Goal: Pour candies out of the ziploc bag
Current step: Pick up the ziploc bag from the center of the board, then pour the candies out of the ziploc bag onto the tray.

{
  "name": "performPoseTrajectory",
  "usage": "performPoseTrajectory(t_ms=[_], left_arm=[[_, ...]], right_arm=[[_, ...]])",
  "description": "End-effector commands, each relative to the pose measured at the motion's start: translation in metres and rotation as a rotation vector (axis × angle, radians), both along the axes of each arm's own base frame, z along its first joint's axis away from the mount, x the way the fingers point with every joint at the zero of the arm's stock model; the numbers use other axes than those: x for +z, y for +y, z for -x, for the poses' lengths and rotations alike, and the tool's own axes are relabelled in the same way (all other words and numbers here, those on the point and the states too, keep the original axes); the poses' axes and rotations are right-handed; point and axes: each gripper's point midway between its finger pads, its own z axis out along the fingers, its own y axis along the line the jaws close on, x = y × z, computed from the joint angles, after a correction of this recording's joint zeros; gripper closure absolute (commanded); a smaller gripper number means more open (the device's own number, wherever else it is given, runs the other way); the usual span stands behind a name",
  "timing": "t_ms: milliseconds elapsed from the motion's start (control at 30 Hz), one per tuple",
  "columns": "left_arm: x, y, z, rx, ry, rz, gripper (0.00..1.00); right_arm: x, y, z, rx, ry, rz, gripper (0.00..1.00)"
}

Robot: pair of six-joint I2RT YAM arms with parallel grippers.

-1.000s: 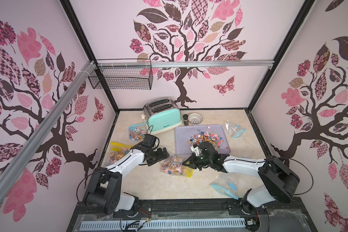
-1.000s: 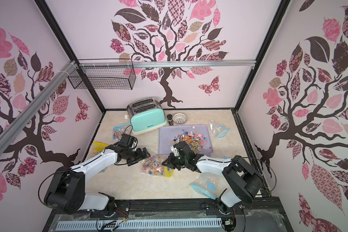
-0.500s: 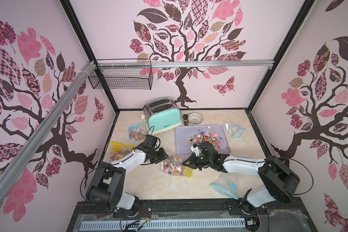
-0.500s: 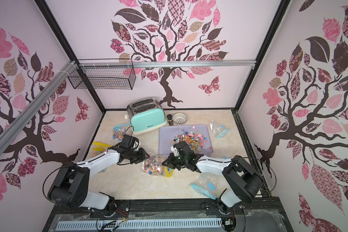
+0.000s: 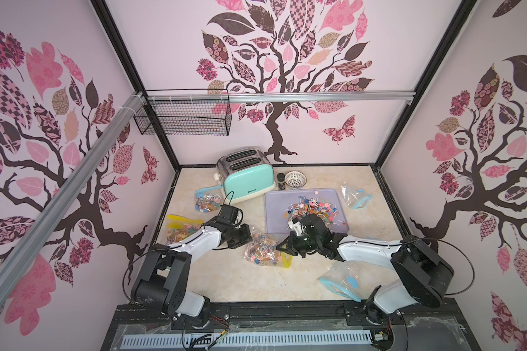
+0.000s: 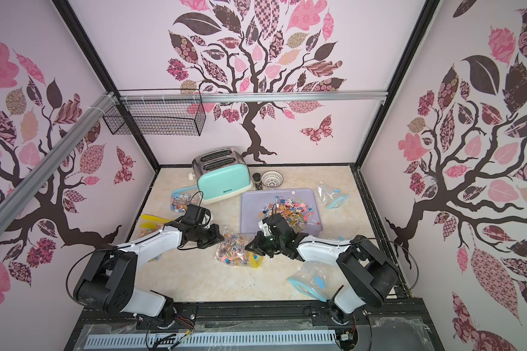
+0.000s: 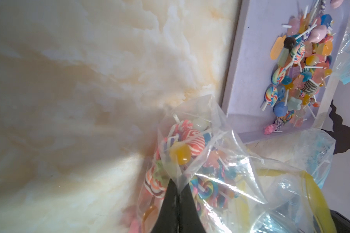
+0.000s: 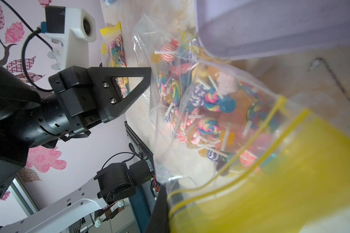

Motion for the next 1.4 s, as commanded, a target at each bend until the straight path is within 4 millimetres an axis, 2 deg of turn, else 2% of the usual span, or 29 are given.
performPoseTrajectory(t_ms=[0,133,333,533,667,800,900,1067,1233,1367], left_arm=[[0.002,0.001,-0.003,0.003,-0.022,0.002,1.0],[0.021,-0.002,-0.002,0.002,-0.058,0.035,1.0],[0.058,-0.006,0.007,-0.029,-0.126,0.066,1.0],[0.081,-0.027,0.014,-0.092,-0.166,0.071,1.0],[0.102,-0.046,0.005,-0.113,-0.21,0.101,1.0],[0.124,-0.061,-0.016,-0.129,-0.253,0.12,1.0],[0.134,-0.077,-0.034,-0.156,-0.269,0.126,1.0],[0.13,-0.113,-0.066,-0.203,-0.254,0.15,1.0],[0.12,-0.153,-0.096,-0.248,-0.248,0.154,1.0],[0.112,-0.172,-0.114,-0.262,-0.244,0.151,1.0]], right_arm=[[0.014,0.001,-0.001,0.023,-0.059,0.003,1.0],[0.026,-0.001,-0.011,0.034,-0.124,0.058,1.0],[0.058,-0.013,-0.035,0.016,-0.228,0.119,1.0],[0.091,-0.033,-0.063,-0.016,-0.301,0.145,1.0],[0.113,-0.054,-0.085,-0.057,-0.361,0.182,1.0],[0.137,-0.084,-0.112,-0.119,-0.413,0.198,1.0],[0.148,-0.108,-0.133,-0.157,-0.43,0.21,1.0],[0.145,-0.15,-0.17,-0.227,-0.421,0.222,1.0],[0.128,-0.189,-0.206,-0.291,-0.388,0.244,1.0],[0.111,-0.209,-0.225,-0.325,-0.363,0.262,1.0]])
